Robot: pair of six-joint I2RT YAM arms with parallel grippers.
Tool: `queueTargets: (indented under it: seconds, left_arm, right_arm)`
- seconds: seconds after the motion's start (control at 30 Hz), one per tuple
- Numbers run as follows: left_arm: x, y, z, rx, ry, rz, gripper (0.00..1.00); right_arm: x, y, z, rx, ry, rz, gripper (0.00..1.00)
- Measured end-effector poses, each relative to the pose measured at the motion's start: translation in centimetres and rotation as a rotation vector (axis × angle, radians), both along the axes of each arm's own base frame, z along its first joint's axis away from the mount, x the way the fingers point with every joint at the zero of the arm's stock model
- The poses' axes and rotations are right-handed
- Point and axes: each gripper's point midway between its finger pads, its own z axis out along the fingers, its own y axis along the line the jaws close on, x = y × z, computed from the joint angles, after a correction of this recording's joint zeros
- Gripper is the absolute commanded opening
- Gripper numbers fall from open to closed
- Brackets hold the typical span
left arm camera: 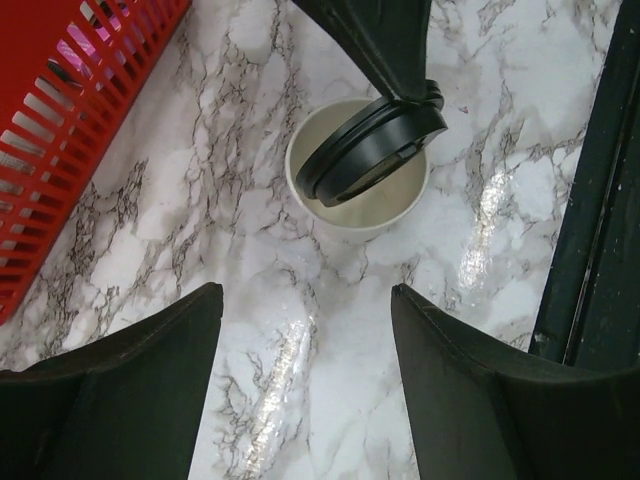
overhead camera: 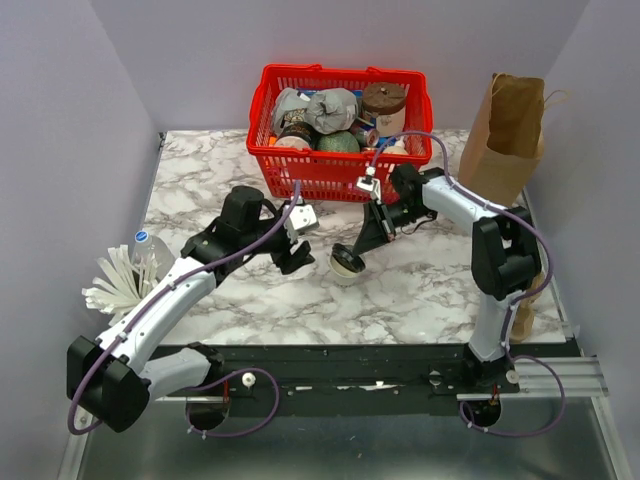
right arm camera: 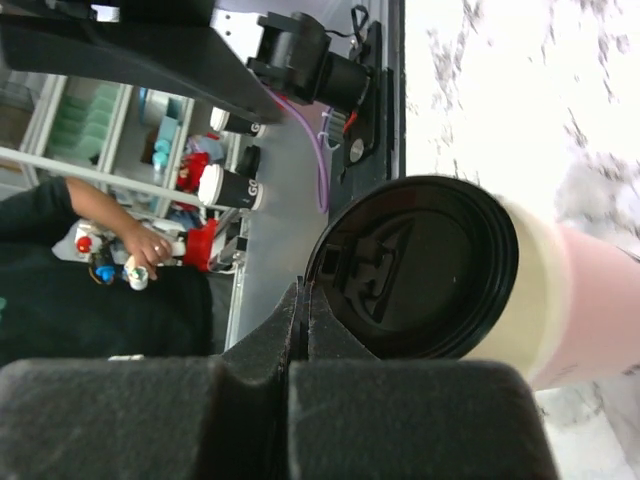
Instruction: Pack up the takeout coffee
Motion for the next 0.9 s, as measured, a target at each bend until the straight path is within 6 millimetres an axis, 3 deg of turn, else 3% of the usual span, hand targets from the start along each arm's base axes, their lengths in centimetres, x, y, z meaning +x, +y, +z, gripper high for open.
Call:
queueTargets:
  seconds: [0.13,0.3,0.9]
  left_arm:
    - [-0.4,-0.6,0.1,0.014,-0.021,-0.033,0.77]
    - [-0.8,-1.4,-0.4,0.028,-0.020,-0.065,0.77]
    - [-0.9,-2.5,-0.5,0.051,-0.070,-0.113,0.79]
  right_arm:
    - [-0.1,-0.7,-1.6,-0.002,0.043,-0.001,0.01]
    - [-0.1,-0.8,-1.8,0.046,-0.033,0.013,0.01]
    - [0.3,-0.6,0.5,0.104,-0.186,0.025,0.01]
